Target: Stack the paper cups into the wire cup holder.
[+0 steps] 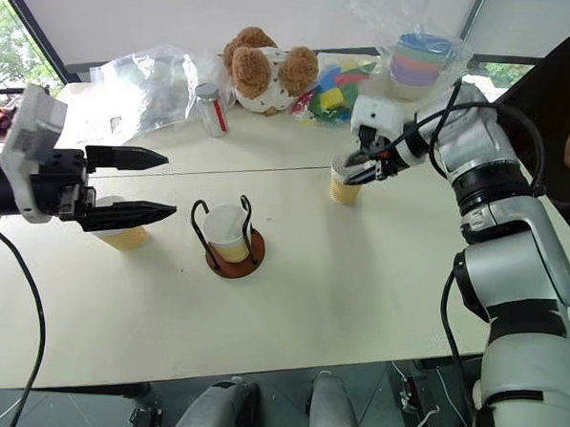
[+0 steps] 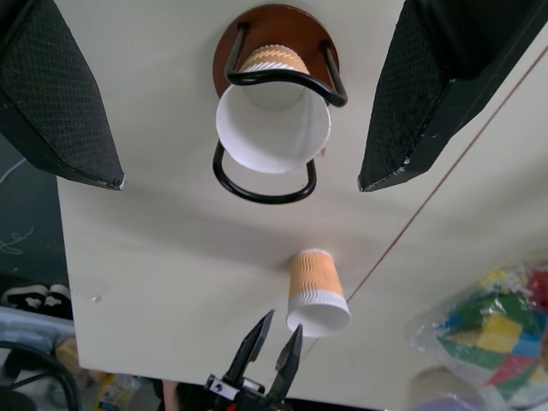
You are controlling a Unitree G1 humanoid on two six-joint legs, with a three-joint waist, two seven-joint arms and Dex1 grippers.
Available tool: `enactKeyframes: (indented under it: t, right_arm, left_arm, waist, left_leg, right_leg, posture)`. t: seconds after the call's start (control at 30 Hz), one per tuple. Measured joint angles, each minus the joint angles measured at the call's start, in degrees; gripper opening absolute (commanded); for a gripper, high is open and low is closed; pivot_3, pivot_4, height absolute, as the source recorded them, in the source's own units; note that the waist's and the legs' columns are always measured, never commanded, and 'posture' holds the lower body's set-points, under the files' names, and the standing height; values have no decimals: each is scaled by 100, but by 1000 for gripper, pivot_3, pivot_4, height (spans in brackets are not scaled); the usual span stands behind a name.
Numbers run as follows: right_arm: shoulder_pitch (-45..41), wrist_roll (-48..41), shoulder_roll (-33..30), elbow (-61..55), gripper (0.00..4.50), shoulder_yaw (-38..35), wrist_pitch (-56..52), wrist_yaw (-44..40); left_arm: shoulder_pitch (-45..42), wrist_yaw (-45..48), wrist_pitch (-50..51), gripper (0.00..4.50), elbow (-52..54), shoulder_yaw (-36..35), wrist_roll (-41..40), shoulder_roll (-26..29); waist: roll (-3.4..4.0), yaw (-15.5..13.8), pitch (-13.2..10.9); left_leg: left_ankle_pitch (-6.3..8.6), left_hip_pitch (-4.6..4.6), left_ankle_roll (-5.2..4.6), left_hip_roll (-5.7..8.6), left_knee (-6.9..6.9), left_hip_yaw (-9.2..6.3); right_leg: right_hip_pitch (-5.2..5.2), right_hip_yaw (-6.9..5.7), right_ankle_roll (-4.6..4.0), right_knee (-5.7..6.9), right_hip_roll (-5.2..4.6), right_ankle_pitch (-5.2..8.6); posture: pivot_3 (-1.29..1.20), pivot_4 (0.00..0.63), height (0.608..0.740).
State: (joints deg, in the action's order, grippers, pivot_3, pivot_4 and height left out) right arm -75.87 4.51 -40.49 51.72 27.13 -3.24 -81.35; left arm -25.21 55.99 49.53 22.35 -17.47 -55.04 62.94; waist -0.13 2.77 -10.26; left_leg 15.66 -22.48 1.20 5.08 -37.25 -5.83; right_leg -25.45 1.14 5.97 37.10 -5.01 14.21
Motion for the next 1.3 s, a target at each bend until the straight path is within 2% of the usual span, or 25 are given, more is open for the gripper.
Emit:
enactKeyframes:
  t: [0.33,0.4,0.5,0.8,0.87,0.97,1.07,1.17,1.3]
  right_arm:
    - [53,527,567,795,1758,-98,420,440]
    - [54,634,683,986,1240,-98,541,541]
    - [49,790,742,1221,48,-99,676,666]
    - [-140,1080,806,1500,48,-175,1087,834]
    - [-340,1060,782,1500,48,-291,1224,649]
    - [-1083,439,789,1043,48,-618,1090,-373]
    - [-1656,-917,741,-368,48,-536,479,-960]
    - [-1524,-2169,609,-1726,48,108,-201,-1080]
    - [-1227,-2924,709,-2291,48,800,-780,-1103]
  left_arm:
    - [80,131,-108,4500,-101,325,353,-140]
    - [80,126,-107,4500,-98,324,378,-160]
    - [113,120,-106,4500,-88,317,393,-165]
    - [441,68,-95,4500,31,180,406,-140]
    - [621,103,-48,4500,31,36,407,-56]
    - [1302,281,27,4500,164,-400,480,261]
    - [1570,319,27,4500,357,-567,503,279]
    - [1590,225,13,4500,373,-692,509,260]
    - [1868,157,11,4500,436,-854,563,181]
  waist:
    - [-1,-30,0]
    - [-1,-31,0]
    - [-1,-25,0]
    - [0,-14,-1]
    - [3,0,-3]
    - [20,97,-13]
    - [9,115,-7]
    - [-9,77,4]
    - [-6,-12,2]
  left_leg:
    - [0,1,0,0,-3,-1]
    - [0,1,1,1,-2,-2]
    - [0,1,1,1,-2,-2]
    - [-1,1,1,0,-2,-2]
    - [-1,1,1,0,2,-1]
    - [-1,-1,1,-2,15,0]
    - [8,3,13,-15,16,-24]
    - [16,9,5,-8,-1,-34]
    - [25,5,-11,3,-18,-21]
  right_leg:
    - [2,0,0,0,1,0]
    - [2,0,0,0,1,0]
    - [2,0,0,-1,1,0]
    - [1,1,0,0,1,0]
    - [-3,2,0,0,1,0]
    - [-11,5,0,2,-1,0]
    - [-4,-7,0,1,6,0]
    - [15,-13,0,0,0,0]
    - [12,-1,0,3,-6,0]
  posture:
    - [0,150,740]
    - [0,150,740]
    - [0,150,740]
    - [0,150,740]
    - [0,150,740]
    - [0,150,740]
    - [0,150,740]
    - [0,150,740]
    - [0,150,740]
